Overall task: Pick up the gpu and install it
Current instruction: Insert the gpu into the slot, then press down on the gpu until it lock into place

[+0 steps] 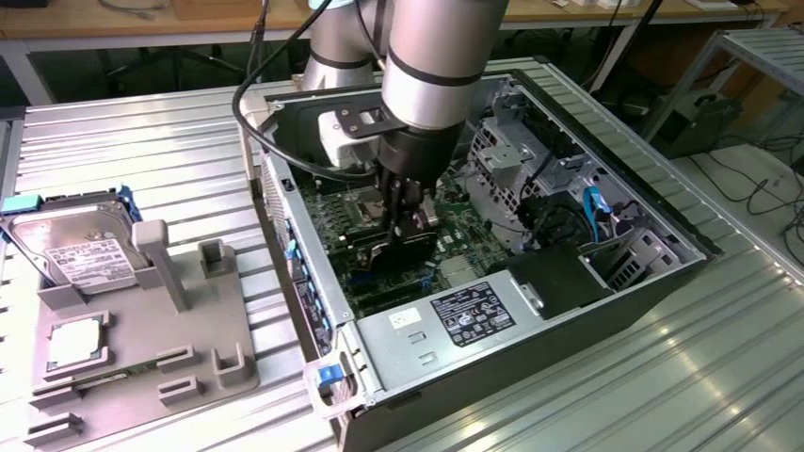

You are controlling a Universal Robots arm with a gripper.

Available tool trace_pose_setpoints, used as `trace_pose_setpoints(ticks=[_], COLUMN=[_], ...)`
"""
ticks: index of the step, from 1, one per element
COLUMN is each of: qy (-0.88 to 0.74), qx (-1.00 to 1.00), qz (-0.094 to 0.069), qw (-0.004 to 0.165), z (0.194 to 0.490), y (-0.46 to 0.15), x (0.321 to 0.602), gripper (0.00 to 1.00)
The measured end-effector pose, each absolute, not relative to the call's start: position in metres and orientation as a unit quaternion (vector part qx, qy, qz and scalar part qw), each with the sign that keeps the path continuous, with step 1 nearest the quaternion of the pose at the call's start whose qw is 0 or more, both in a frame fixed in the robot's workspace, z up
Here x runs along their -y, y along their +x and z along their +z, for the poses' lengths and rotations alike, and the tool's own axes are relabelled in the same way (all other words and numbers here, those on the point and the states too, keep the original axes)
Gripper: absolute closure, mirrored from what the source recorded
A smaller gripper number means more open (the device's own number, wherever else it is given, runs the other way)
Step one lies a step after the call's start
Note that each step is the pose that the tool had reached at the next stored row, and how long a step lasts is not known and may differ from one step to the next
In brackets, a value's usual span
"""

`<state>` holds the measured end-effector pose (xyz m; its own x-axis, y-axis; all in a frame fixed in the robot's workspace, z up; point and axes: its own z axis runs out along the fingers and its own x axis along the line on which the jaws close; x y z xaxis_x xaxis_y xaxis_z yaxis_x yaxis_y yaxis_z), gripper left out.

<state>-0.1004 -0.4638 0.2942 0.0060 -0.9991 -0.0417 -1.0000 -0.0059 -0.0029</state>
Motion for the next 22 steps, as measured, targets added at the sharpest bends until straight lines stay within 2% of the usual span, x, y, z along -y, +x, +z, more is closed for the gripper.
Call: trace_pose_setpoints(ticks=[4, 14, 20, 22], qy=[-0.709, -0.709, -0.709, -0.709], qx=[-0.705, -0.705, -0.705, -0.705], qz=[0.014, 0.014, 0.012, 0.014], qw=[0.016, 0.016, 0.018, 0.015], z=[0.294, 0.294, 0.293, 0.305], y=[-0.100, -0.101, -0.135, -0.141], x=[0.464, 0.464, 0.462, 0.461], gripper=[0.89, 0.89, 0.89, 0.89])
